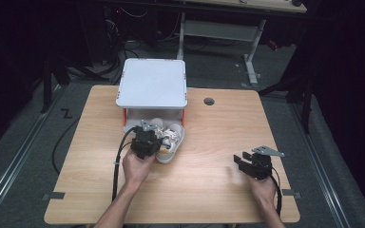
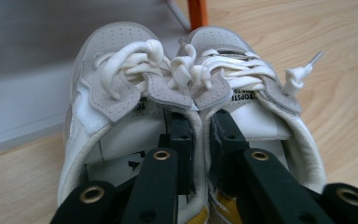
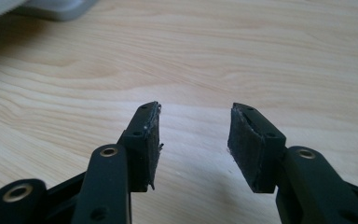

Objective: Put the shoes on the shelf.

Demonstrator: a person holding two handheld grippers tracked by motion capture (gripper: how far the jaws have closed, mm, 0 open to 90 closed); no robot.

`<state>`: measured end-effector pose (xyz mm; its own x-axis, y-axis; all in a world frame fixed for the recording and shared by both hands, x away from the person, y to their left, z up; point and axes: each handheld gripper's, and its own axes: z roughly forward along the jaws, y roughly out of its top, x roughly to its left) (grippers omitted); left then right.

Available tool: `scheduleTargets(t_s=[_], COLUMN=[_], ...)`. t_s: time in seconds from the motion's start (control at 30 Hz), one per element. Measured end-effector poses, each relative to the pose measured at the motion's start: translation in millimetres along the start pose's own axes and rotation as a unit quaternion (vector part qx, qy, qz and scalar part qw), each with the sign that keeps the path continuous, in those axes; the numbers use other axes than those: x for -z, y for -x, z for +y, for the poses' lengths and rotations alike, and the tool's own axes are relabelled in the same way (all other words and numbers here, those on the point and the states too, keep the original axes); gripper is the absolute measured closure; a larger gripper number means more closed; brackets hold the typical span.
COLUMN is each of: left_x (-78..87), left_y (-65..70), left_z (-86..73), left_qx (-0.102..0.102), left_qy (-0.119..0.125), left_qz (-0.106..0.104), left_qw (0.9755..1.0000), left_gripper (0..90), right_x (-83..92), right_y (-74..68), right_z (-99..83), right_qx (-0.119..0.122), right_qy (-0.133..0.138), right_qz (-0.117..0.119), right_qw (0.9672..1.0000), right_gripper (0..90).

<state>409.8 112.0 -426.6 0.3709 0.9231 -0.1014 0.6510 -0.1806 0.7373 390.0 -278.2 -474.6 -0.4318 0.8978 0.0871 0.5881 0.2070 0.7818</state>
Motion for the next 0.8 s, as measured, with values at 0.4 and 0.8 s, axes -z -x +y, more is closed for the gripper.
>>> scheduleTargets(t_s=[0.4, 0.8], left_x=[-13.5, -28.4], left_y=[-22.4, -32.7], left_z=[6.4, 16.1], left_qx=[0.035, 0.054], left_qy=[0.018, 0.017], left_qz=[0.03, 0.048], left_qw=[0.9988, 0.9972], left_gripper=[80.7, 80.5], right_x=[-5.2, -6.4], right_y=[-29.8, -55.5], right_z=[37.1, 80.4], right_qx=[0.039, 0.059], right_qy=[0.011, 0.029], right_qz=[0.04, 0.1], right_qw=[0.9983, 0.9928], right_gripper=[51.9, 55.0])
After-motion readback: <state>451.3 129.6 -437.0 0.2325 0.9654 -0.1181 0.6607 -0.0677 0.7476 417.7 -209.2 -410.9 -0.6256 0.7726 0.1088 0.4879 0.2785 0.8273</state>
